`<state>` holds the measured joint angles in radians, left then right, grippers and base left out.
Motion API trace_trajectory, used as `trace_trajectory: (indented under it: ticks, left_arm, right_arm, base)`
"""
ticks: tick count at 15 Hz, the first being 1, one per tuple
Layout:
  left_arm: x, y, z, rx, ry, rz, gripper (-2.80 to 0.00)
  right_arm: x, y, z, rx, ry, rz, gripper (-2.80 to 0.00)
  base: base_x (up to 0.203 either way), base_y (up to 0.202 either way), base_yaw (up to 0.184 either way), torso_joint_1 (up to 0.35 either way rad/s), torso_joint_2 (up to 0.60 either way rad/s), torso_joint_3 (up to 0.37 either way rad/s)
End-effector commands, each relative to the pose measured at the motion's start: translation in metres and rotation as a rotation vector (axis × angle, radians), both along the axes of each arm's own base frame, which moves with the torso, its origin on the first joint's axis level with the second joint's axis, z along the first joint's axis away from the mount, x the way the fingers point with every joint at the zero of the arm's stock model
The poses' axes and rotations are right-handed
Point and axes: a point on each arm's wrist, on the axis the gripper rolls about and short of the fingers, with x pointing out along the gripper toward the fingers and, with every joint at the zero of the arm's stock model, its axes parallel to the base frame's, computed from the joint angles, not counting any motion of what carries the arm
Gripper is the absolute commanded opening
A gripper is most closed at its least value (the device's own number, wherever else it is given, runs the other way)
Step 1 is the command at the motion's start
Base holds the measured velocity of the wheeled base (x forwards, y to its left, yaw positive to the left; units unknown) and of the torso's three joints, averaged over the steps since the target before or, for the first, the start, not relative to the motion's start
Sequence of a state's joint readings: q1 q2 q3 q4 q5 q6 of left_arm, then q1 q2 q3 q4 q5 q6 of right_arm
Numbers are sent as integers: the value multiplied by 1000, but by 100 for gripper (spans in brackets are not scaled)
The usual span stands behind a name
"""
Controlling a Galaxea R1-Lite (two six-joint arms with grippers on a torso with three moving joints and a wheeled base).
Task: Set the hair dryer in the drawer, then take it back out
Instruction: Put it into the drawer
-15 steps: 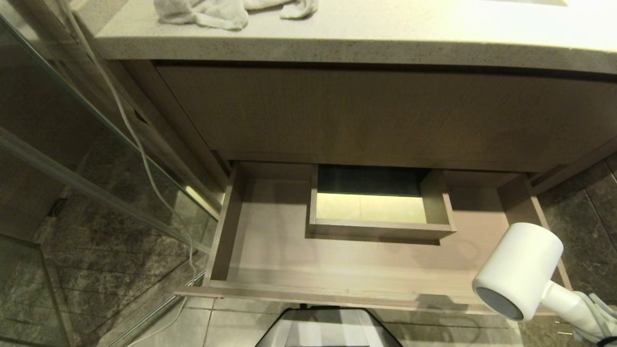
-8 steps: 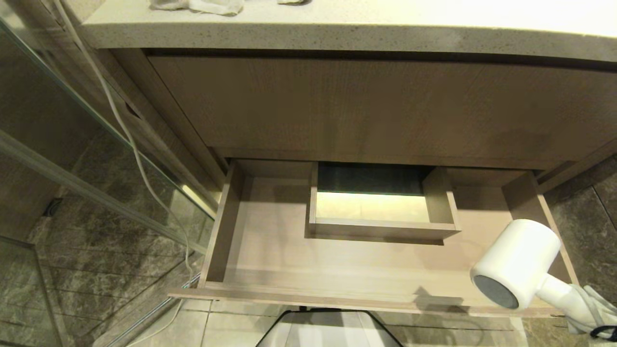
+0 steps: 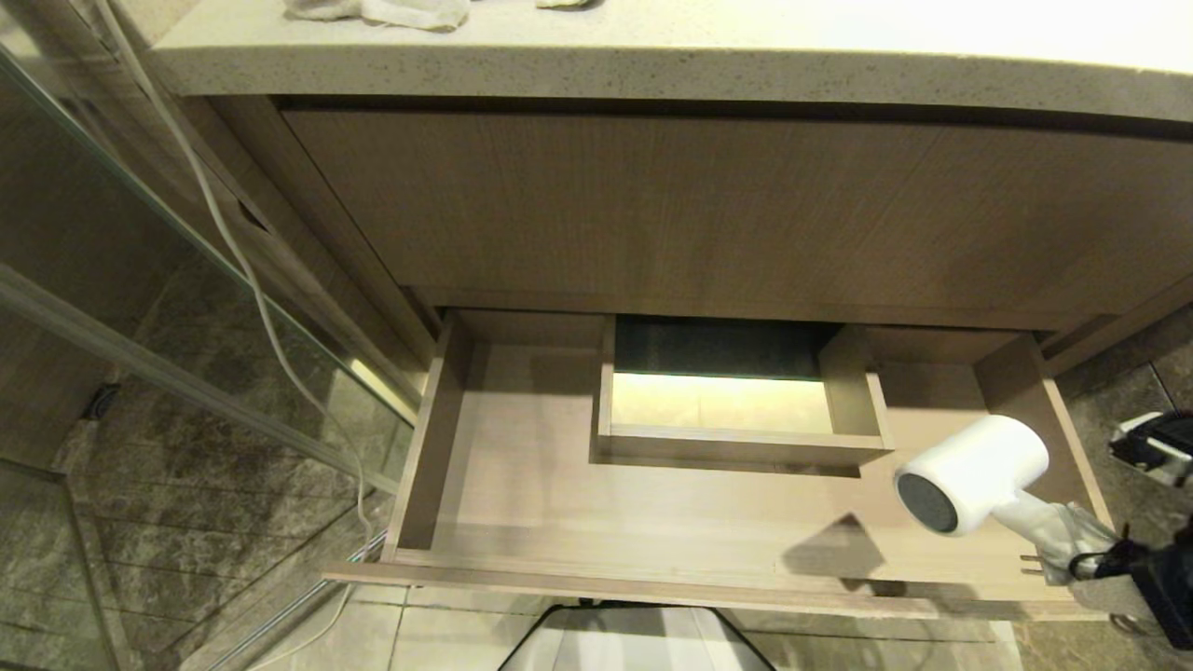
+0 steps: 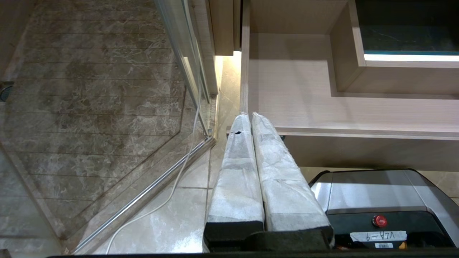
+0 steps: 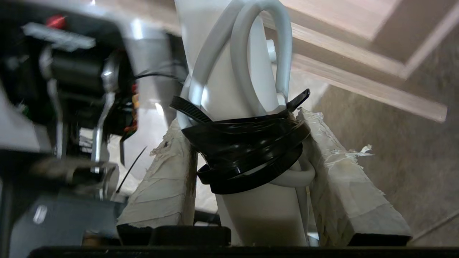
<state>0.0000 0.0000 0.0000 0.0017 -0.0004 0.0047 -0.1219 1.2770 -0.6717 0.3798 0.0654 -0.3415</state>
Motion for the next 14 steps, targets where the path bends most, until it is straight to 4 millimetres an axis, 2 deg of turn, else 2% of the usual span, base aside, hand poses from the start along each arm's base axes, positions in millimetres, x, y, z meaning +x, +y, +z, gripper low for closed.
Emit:
trace_trajectory:
  ticks: [1, 4, 7, 9, 11, 13, 14]
  left_arm:
    - [0, 0, 0, 0, 0, 0, -280]
    - [0, 0, 0, 0, 1, 0, -280]
    - [0, 0, 0, 0, 1, 0, -280]
    - [0, 0, 0, 0, 1, 0, -280]
    - [0, 0, 0, 0, 1, 0, -280]
    - [0, 0, 0, 0, 1, 0, -280]
    - [0, 0, 0, 0, 1, 0, -280]
  right_arm:
    - [44, -9, -35, 14, 160, -68, -280]
    - [95, -20, -63, 28, 199, -152, -280]
    - [143, -35, -80, 26, 173, -199, -280]
    - [173, -53, -85, 22, 133, -237, -280]
    - [194, -75, -90, 10, 102, -269, -280]
    - [198, -86, -92, -4, 97, -273, -280]
    - [203, -98, -92, -18, 85, -279, -280]
  base:
    - [0, 0, 0, 0, 0, 0]
    - [0, 0, 0, 0, 0, 0]
    - [0, 0, 0, 0, 0, 0]
    - [0, 0, 0, 0, 0, 0]
    - [0, 0, 0, 0, 0, 0]
    - [0, 0, 0, 0, 0, 0]
    - [0, 0, 0, 0, 0, 0]
